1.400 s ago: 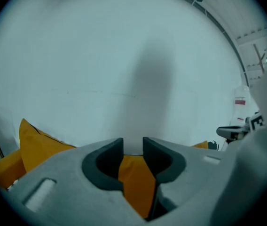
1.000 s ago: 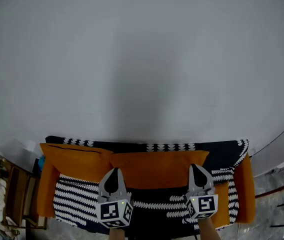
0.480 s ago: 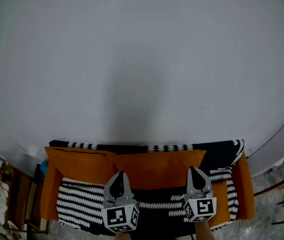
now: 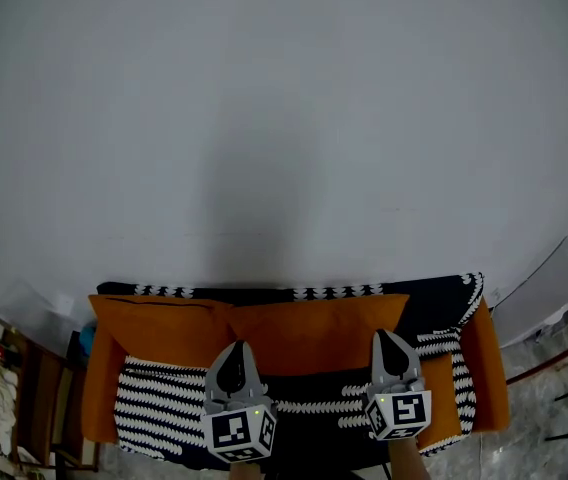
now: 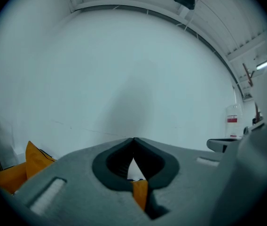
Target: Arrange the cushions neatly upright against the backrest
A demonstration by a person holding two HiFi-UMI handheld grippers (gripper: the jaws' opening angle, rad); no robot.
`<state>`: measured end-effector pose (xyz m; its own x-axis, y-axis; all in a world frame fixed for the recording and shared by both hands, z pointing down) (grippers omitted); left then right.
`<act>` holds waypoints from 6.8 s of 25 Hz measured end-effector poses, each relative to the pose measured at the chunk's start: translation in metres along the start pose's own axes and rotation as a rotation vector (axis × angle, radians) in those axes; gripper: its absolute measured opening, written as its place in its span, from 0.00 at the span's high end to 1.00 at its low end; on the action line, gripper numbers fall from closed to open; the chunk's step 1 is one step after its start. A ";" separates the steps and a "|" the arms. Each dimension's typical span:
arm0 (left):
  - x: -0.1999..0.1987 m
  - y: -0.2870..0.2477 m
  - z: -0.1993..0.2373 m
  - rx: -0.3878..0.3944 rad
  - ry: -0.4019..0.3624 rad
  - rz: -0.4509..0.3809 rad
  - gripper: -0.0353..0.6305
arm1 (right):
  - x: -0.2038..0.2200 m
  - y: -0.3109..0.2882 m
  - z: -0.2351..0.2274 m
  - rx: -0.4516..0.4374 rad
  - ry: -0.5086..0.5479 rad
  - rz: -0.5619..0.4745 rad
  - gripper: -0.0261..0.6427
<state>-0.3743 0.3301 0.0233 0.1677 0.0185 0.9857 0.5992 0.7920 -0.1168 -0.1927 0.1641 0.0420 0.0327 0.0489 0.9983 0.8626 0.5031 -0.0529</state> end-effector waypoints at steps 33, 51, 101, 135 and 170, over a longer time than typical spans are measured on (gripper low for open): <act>0.081 -0.028 -0.247 0.582 -0.148 0.154 0.94 | 0.060 0.206 -0.168 0.593 -0.068 0.108 0.95; 0.211 -0.018 -0.488 0.603 -0.293 0.293 0.94 | 0.184 0.344 -0.367 0.592 -0.206 0.297 0.95; 0.581 -0.065 -0.562 1.106 -0.815 0.854 0.27 | 0.536 0.414 -0.300 0.737 -0.973 0.575 0.24; 0.573 -0.047 -0.541 1.139 -0.584 0.956 0.51 | 0.513 0.390 -0.335 0.502 -0.739 0.711 0.45; 0.506 -0.132 -0.439 0.369 -0.179 0.747 0.51 | 0.422 0.118 -0.493 -0.275 0.201 0.832 0.44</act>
<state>-0.0251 -0.0332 0.4838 0.2729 0.6868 0.6737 0.0816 0.6813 -0.7275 0.1715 -0.1810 0.4700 0.7664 0.1409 0.6267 0.6098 0.1468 -0.7788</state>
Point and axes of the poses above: the fingertips, and each gripper's own axes: y backward along the fingers, z to its left, x out of its underside, the point moved 1 cm from there along y, backward along the fingers, and after that the axes turned 6 degrees about -x, right-handed, at the moved point
